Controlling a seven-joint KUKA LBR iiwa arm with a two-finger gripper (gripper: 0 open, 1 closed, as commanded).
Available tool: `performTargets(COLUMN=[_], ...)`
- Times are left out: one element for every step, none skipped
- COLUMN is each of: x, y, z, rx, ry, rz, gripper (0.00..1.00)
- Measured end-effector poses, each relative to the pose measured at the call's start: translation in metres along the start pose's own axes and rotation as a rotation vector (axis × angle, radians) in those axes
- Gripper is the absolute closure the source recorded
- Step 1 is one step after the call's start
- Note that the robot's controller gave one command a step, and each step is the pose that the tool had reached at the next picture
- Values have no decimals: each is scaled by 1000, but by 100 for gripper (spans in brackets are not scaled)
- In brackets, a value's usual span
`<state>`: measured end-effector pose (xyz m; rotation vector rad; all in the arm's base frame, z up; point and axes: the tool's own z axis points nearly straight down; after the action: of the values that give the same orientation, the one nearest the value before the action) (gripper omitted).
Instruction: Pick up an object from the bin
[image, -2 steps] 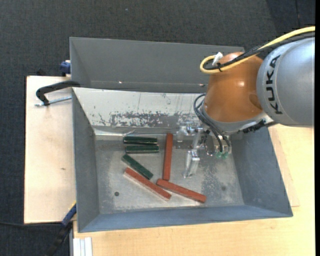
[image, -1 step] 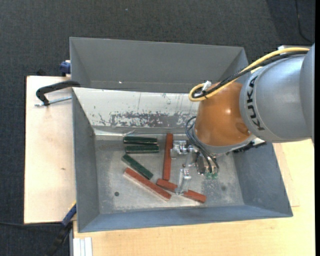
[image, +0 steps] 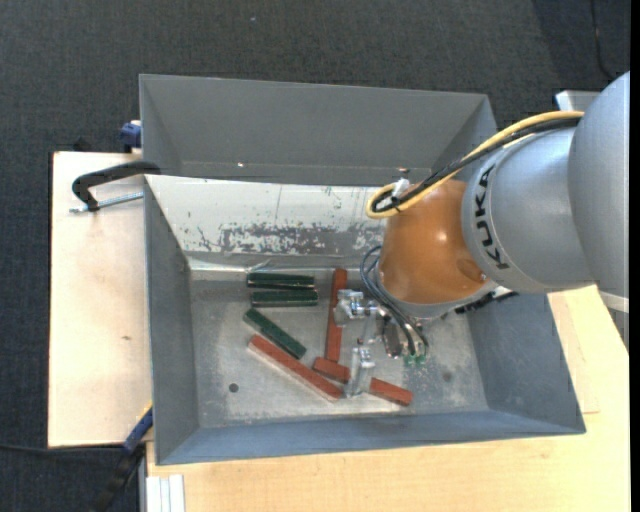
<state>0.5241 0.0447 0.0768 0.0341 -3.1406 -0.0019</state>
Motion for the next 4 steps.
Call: performTargets(x=[0, -6, 19, 23], y=[0, 31, 21, 21], z=[-1, 1, 2, 6], rx=[0, 1, -3, -1], ry=[-2, -6, -21, -4], rz=[5, -111, 40, 40], gripper=[0, 0, 100, 0])
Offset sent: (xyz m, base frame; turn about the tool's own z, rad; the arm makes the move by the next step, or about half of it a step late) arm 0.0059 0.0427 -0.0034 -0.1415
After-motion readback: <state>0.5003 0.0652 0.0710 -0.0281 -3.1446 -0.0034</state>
